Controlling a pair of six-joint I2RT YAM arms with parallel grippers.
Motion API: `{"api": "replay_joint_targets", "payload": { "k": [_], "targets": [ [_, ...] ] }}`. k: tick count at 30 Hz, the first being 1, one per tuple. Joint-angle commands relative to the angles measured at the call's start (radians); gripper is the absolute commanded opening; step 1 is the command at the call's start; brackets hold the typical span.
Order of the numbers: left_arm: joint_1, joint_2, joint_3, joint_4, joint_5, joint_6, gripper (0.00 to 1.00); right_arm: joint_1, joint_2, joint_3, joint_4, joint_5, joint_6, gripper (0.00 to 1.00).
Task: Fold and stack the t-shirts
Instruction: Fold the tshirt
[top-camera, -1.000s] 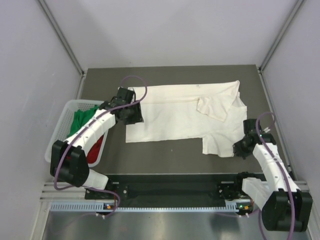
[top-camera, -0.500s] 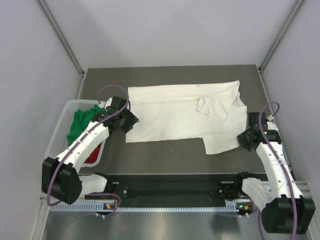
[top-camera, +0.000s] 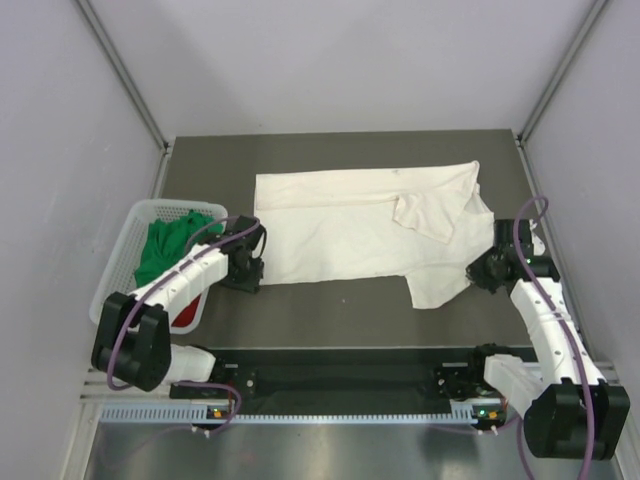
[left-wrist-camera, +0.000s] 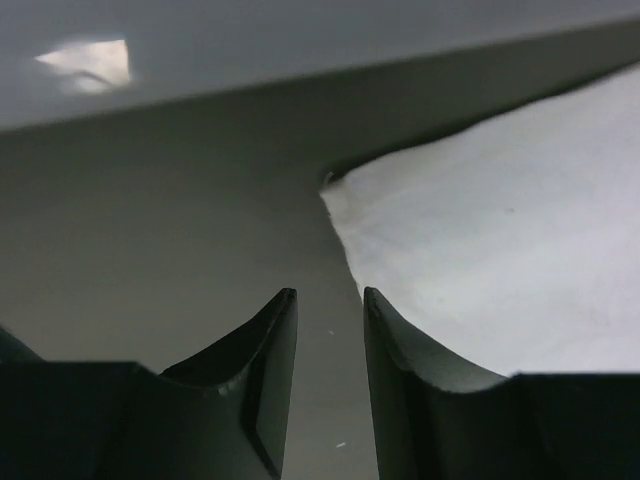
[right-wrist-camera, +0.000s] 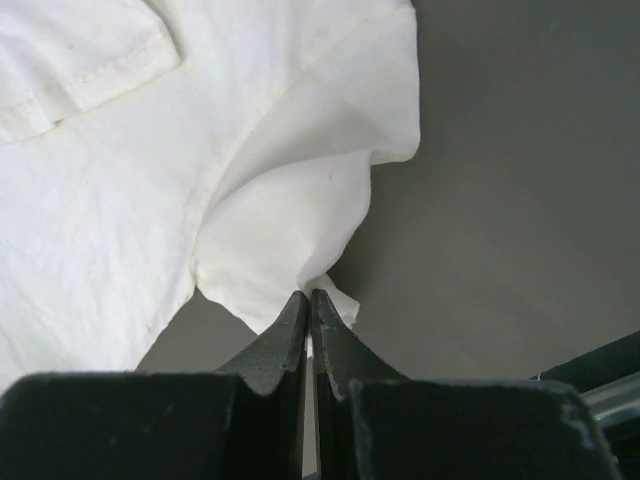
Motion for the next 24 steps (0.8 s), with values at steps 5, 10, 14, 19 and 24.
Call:
{"api": "replay_joint_targets", "payload": {
  "k": [5, 10, 14, 19, 24],
  "targets": [
    [-0.005, 0.022, -0.073, 0.078, -0.075, -0.172, 0.4, 0.011, 0.0, 0.001, 0.066, -0.041, -0.027, 0.0],
    [-0.005, 0.118, -0.033, 0.063, -0.075, -0.161, 0.42, 0.011, 0.001, 0.001, 0.072, -0.035, -0.027, 0.0],
    [-0.005, 0.143, -0.056, 0.118, -0.064, -0.157, 0.42, 0.011, -0.005, 0.009, 0.066, -0.018, -0.035, 0.0],
    [-0.005, 0.146, -0.052, 0.101, -0.086, -0.168, 0.43, 0.011, -0.017, 0.023, 0.058, 0.008, -0.038, 0.0],
    [-0.005, 0.111, -0.056, 0.109, -0.066, -0.18, 0.42, 0.011, -0.012, 0.029, 0.052, 0.008, -0.041, 0.0]
  ]
}}
